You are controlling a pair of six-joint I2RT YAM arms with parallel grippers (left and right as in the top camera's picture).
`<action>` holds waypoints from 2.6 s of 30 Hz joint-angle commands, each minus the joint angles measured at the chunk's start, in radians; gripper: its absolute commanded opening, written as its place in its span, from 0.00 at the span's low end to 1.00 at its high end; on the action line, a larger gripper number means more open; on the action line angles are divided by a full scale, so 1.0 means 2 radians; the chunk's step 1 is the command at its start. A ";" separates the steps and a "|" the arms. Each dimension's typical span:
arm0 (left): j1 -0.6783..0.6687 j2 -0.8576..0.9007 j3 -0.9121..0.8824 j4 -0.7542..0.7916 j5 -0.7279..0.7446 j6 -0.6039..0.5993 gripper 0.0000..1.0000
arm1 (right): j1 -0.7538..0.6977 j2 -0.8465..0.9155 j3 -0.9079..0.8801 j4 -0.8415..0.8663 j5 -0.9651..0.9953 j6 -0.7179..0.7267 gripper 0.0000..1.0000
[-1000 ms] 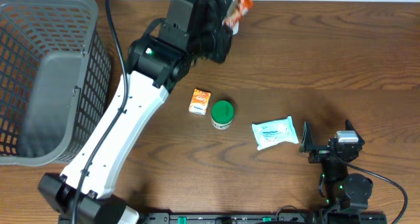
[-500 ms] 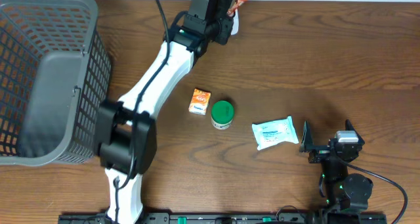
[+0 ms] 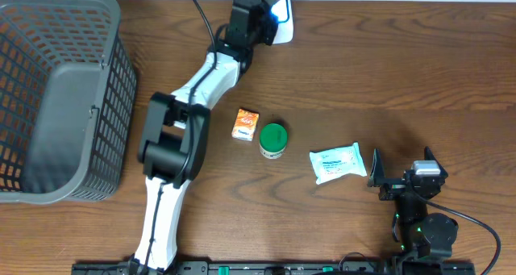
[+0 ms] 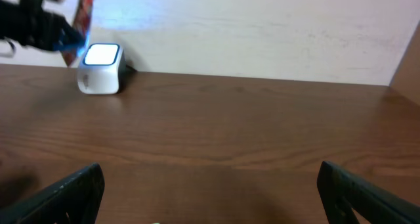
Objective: Scan the item barcode
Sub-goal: 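Hold the TOP bar up in front of the white scanner, then lower the TOP bar onto the table right of the jar and release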
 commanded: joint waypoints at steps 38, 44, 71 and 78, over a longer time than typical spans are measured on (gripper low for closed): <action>-0.072 -0.084 0.024 -0.201 0.260 -0.157 0.07 | -0.001 -0.003 -0.001 -0.002 0.002 0.006 0.99; -0.144 -0.075 0.024 -0.307 0.179 -0.123 0.07 | -0.001 -0.003 -0.001 -0.002 0.002 0.006 0.99; -0.194 -0.119 0.017 -0.366 0.031 -0.053 0.98 | -0.001 0.010 0.090 -0.068 -0.104 0.126 0.99; -0.142 -0.251 0.017 -0.373 0.031 -0.050 0.99 | -0.001 0.155 0.232 -0.201 -0.103 0.124 0.99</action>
